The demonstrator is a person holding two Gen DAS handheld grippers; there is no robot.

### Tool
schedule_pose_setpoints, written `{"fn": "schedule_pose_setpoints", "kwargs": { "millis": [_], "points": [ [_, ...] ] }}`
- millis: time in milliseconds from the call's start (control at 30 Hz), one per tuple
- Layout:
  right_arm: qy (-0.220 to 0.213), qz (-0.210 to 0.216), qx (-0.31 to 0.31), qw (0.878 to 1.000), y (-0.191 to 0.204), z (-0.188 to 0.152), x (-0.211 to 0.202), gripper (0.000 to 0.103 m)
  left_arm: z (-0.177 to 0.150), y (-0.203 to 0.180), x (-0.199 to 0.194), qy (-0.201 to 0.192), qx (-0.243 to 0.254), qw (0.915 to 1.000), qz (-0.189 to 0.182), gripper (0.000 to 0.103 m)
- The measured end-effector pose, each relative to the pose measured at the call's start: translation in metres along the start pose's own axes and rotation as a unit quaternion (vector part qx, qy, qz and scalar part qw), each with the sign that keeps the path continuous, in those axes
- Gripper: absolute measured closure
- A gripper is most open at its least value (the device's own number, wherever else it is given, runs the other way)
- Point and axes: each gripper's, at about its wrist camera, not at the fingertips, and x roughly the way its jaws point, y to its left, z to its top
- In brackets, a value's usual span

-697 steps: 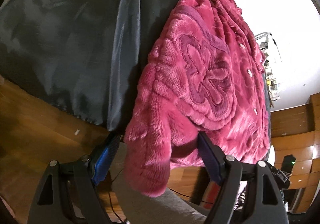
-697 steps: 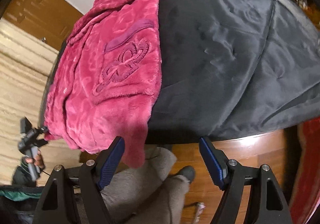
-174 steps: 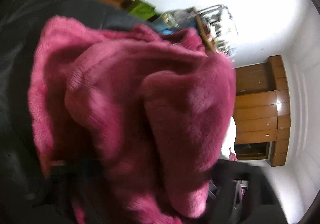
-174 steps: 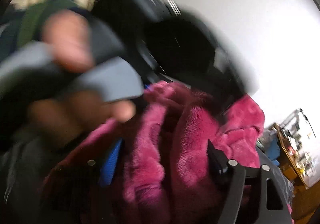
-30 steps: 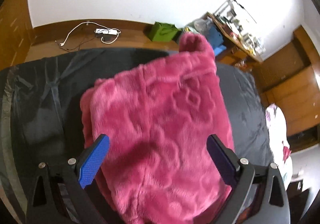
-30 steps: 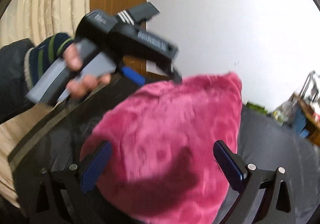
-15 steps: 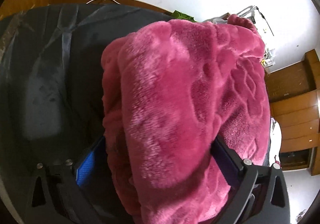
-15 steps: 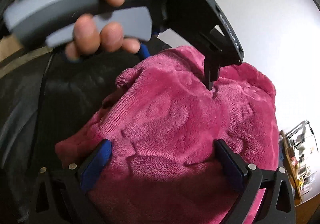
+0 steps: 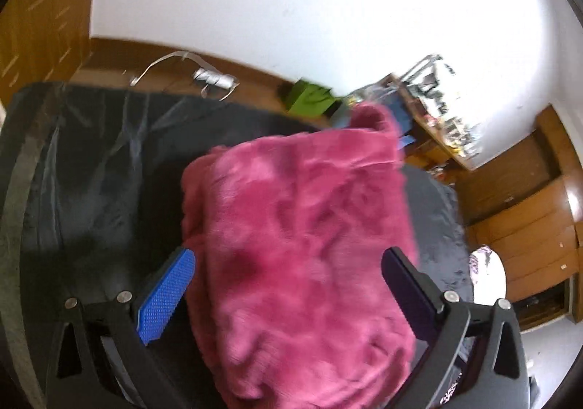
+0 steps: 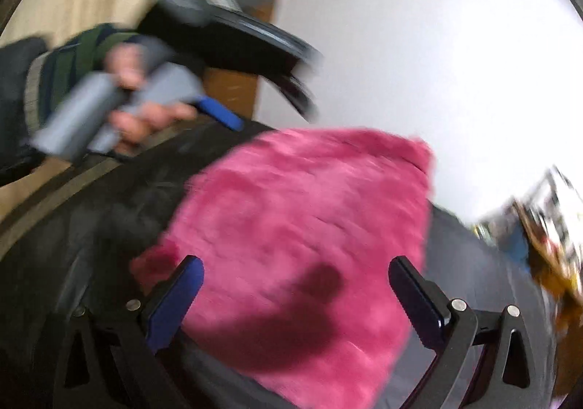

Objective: Fold clothes

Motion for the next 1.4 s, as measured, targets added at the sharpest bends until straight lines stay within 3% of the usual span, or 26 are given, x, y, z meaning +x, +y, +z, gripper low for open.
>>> {"fn": "schedule_pose_setpoints", "kwargs": {
  "millis": [167,333,467,600,667,800,900,1033,1200,1400],
  "points": [
    [0.038,-0.058,0.044,0.997,-0.039,-0.04,-0.01,0.0,-0.031,-0.037,0.012,0.034,0.039,0.998,-0.037,0.0],
    [0.103,-0.028,0.062,0.992,-0.041,-0.084,-0.007,0.0,-0.065,-0.048,0.031,0.052,0.063,0.9965,-0.019,0.0],
    [0.127,0.001,0.046,0.991,-0.024,-0.094,0.006,0.0,-0.071,-0.049,0.037,0.053,0.067,0.9963,-0.005,0.0],
    [0.142,-0.032,0.039,0.989,-0.024,-0.097,0.034,0.0,-0.069,-0.048,0.051,0.057,0.073,0.9955,0.019,0.0],
    [0.143,-0.061,0.064,0.986,-0.039,-0.097,0.042,0.0,-0.07,-0.054,0.059,0.057,0.09,0.9939,0.029,0.0],
    [0.15,-0.067,0.14,0.976,-0.069,-0.107,0.039,0.0,-0.072,-0.062,0.072,0.054,0.12,0.9903,0.044,0.0],
    [0.163,-0.048,0.188,0.967,-0.082,-0.116,0.05,0.0,-0.071,-0.056,0.075,0.048,0.117,0.9914,0.036,0.0],
    [0.152,-0.009,0.181,0.972,-0.083,-0.112,0.02,0.0,-0.067,-0.05,0.061,0.037,0.087,0.9954,0.018,0.0],
    [0.108,0.052,0.194,0.974,-0.097,-0.088,0.0,0.0,-0.06,-0.039,0.034,0.017,0.035,0.9992,-0.012,0.0],
    [0.069,0.113,0.235,0.963,-0.127,-0.047,-0.008,0.0,-0.044,0.001,-0.003,-0.02,-0.025,0.9994,-0.01,0.0]
  ]
}}
